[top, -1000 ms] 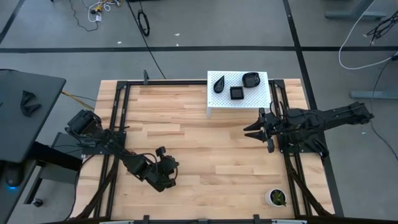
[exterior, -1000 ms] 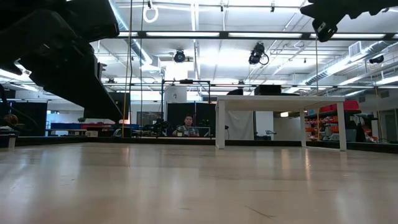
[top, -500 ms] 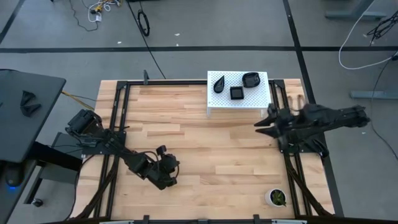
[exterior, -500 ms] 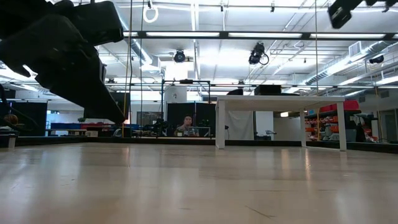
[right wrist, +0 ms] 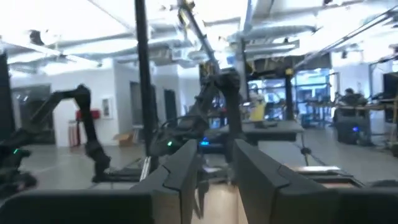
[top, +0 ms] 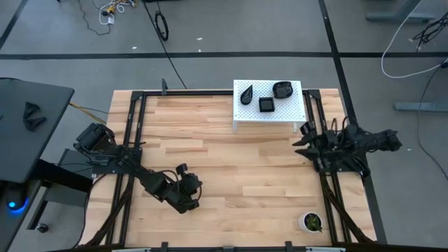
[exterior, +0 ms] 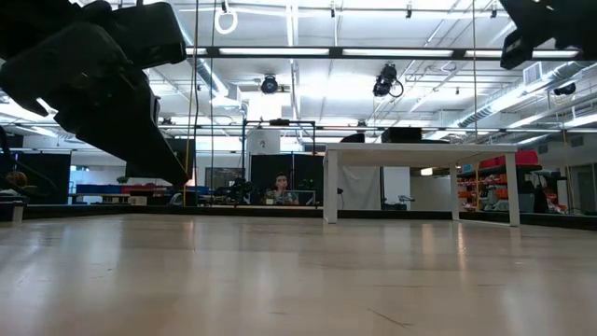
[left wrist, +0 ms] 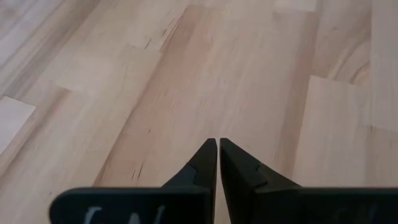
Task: Pick & Place Mini shaped plates
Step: Return to Home Position
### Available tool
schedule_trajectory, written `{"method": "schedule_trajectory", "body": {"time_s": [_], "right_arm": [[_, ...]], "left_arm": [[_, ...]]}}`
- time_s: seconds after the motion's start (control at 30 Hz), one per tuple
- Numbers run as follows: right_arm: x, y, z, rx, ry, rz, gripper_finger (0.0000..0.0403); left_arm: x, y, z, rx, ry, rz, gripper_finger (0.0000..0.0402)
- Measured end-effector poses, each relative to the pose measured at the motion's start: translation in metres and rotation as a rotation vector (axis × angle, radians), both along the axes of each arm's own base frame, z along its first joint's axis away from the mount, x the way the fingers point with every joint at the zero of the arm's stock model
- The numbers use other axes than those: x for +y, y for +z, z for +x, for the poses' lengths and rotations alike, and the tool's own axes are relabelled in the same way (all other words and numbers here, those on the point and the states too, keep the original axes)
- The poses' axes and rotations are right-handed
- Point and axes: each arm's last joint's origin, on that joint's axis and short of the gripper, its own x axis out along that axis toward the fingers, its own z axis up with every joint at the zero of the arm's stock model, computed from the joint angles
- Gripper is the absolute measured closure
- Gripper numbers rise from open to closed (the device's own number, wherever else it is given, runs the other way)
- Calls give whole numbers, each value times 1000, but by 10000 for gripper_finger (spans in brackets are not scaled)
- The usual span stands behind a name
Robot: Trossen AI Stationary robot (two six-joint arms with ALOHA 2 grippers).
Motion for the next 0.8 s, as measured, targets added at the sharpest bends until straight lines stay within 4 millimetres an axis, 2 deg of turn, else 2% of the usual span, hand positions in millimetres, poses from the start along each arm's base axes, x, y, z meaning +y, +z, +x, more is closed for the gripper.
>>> {"method": "schedule_trajectory", "body": {"time_s": [0.27,0.33,0.53,0.8], "right_arm": [[-5,-32,10,99,-63,64,293],[-4,-41,12,168,-65,59,293],[-5,-54,14,302,-101,-21,293],[-5,-54,15,296,-103,-40,293]], "left_arm": [[0,0,0,3,-4,5,376],[0,0,0,3,-4,5,376],[0,0,0,1,-3,6,376],[-2,2,1,-29,-18,56,381]]}}
